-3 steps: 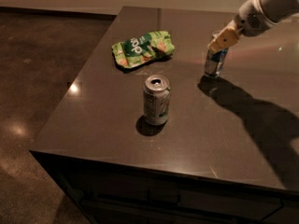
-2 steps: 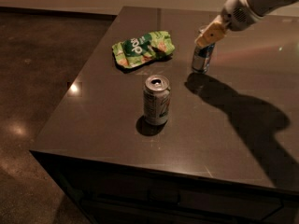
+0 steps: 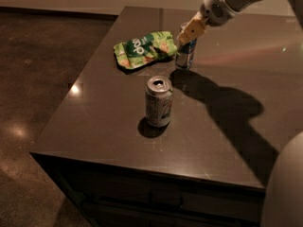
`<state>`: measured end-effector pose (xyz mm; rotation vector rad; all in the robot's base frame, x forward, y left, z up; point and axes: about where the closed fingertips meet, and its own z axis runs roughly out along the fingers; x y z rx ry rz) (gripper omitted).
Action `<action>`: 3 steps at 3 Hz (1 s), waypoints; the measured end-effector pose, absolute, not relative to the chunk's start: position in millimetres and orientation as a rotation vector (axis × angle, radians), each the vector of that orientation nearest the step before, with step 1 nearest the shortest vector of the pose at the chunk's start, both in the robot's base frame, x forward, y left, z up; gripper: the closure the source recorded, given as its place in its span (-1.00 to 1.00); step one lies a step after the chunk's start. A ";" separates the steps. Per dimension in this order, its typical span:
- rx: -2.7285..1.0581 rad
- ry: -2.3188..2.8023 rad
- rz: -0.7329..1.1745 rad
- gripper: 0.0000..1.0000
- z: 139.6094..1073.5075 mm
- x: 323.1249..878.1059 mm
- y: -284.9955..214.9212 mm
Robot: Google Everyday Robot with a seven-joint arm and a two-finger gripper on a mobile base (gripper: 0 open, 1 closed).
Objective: Move redbull can near green rice chip bag
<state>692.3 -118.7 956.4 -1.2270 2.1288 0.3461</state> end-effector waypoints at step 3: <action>-1.309 2.115 0.341 0.22 944.1 718.4 -75.2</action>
Offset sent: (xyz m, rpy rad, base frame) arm 0.0305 0.0449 -0.0054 -0.0470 -0.0059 0.0603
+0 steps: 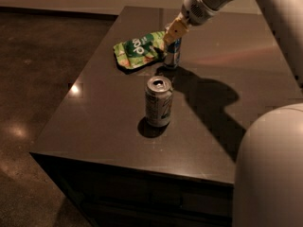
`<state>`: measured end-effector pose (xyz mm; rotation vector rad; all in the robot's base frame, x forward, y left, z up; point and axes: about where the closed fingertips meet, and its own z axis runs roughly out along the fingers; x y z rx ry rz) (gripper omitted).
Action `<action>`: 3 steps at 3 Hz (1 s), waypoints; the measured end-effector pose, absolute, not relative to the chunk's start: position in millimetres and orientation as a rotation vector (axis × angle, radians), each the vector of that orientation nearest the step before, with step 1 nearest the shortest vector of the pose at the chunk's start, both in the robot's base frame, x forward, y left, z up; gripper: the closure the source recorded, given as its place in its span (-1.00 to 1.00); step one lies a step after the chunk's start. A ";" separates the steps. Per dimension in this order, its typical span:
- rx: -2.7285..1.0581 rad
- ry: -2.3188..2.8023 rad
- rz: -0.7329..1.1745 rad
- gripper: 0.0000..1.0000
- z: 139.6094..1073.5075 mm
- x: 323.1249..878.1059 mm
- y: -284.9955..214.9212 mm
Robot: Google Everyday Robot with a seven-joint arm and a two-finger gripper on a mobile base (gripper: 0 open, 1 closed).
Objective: Move redbull can near green rice chip bag
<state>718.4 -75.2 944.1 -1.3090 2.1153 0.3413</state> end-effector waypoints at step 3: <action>-1.340 2.107 0.357 -1.00 934.7 722.4 -61.5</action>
Offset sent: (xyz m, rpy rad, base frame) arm 0.0022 0.0081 -0.0032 -0.0016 0.0002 0.0182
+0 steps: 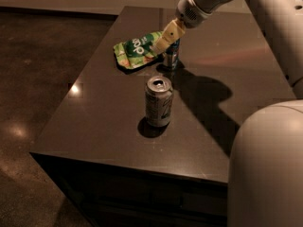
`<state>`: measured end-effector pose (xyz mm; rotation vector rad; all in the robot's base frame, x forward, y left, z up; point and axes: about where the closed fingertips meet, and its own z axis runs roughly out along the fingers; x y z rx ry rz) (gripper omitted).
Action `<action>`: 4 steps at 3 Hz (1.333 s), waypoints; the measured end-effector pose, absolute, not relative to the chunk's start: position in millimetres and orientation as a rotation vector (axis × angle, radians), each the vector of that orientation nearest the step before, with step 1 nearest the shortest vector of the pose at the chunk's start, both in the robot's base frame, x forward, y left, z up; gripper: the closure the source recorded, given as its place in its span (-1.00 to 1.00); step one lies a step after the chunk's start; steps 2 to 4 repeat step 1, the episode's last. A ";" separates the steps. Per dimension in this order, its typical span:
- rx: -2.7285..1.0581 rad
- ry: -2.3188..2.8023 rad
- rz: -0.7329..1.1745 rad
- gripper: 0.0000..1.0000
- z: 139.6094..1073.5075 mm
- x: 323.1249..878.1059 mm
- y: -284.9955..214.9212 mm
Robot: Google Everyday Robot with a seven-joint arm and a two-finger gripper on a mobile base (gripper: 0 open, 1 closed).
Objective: Move redbull can near green rice chip bag
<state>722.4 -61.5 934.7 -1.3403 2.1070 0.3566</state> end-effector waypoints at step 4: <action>-1.340 2.107 0.357 -1.00 934.7 722.4 -61.5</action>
Offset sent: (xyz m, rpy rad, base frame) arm 0.0000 0.0000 0.0000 0.0000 0.0000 0.0000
